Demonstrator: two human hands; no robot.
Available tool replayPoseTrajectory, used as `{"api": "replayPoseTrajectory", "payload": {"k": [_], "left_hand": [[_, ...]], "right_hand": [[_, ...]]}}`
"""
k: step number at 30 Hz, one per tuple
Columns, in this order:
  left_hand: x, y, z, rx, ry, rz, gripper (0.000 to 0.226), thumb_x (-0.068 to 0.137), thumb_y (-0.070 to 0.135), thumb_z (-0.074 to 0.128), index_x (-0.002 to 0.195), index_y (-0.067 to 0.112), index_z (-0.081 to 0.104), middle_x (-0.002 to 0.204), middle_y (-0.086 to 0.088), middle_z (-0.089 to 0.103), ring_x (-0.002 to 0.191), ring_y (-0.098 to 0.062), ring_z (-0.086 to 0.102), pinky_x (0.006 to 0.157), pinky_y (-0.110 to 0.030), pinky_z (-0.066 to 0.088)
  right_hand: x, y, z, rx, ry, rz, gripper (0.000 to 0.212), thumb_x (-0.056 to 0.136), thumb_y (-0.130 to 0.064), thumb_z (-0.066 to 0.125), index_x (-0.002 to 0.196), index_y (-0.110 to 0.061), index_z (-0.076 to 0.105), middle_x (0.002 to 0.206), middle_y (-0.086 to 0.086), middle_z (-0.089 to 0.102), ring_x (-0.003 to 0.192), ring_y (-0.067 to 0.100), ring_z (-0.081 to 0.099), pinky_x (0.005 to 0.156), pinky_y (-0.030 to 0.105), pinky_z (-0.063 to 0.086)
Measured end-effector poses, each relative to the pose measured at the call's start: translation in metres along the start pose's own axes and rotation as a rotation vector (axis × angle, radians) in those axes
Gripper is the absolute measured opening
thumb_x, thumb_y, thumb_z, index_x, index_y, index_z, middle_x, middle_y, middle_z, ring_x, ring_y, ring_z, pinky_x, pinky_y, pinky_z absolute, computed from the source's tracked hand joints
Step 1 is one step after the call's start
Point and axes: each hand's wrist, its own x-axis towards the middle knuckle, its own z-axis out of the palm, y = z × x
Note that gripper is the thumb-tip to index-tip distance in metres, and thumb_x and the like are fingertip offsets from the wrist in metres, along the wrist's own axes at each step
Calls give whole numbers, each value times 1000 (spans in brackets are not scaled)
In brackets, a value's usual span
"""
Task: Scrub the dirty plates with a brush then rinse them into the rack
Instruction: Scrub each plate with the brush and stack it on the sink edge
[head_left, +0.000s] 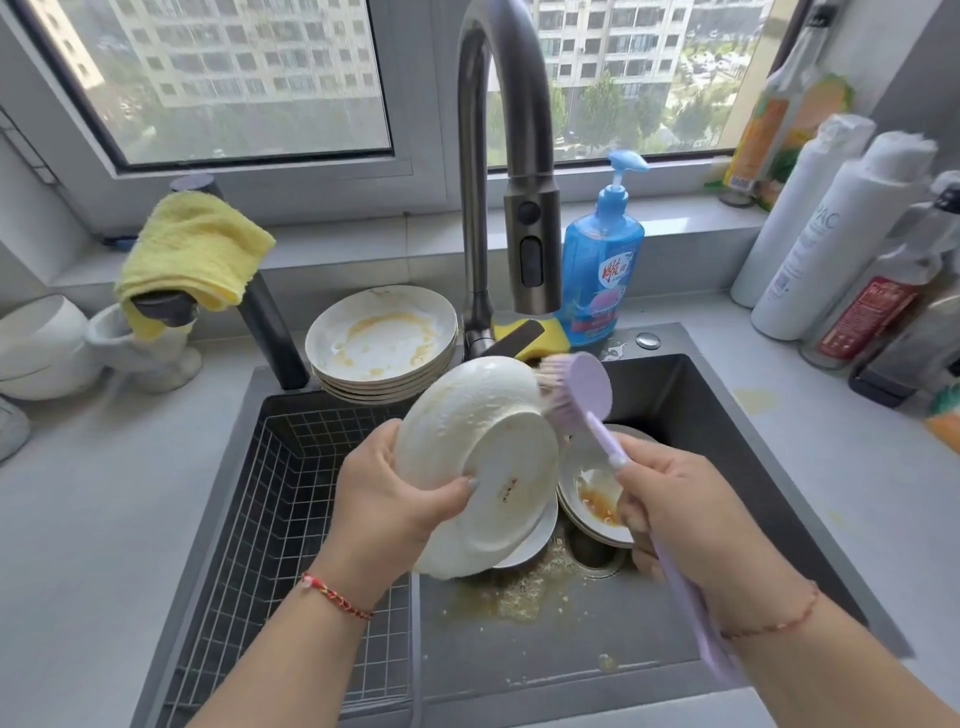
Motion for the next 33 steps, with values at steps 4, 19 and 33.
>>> {"api": "replayPoseTrajectory", "payload": {"k": [4, 19, 33], "left_hand": [[2, 1, -4, -75, 22, 18, 59, 40, 37, 89, 93, 25, 67, 91, 1, 74, 85, -16, 72, 67, -31, 59], [3, -6, 2, -236, 27, -51, 69, 36, 34, 89, 99, 16, 67, 93, -4, 75, 85, -22, 74, 68, -35, 60], [-12, 20, 21, 645, -114, 1025, 33, 62, 23, 61, 75, 26, 31, 50, 5, 44, 44, -18, 42, 41, -20, 33]], "right_hand": [[1, 20, 1, 39, -16, 156, 31, 98, -11, 41, 107, -19, 70, 47, 2, 35, 40, 13, 26, 43, 21, 28], [-6, -1, 8, 55, -25, -13, 31, 98, -11, 41, 100, -20, 71, 49, 1, 32, 38, 11, 25, 41, 23, 26], [21, 24, -10, 653, -92, 432, 45, 84, -58, 56, 84, -13, 54, 58, 6, 63, 37, 13, 34, 28, 14, 29]]}}
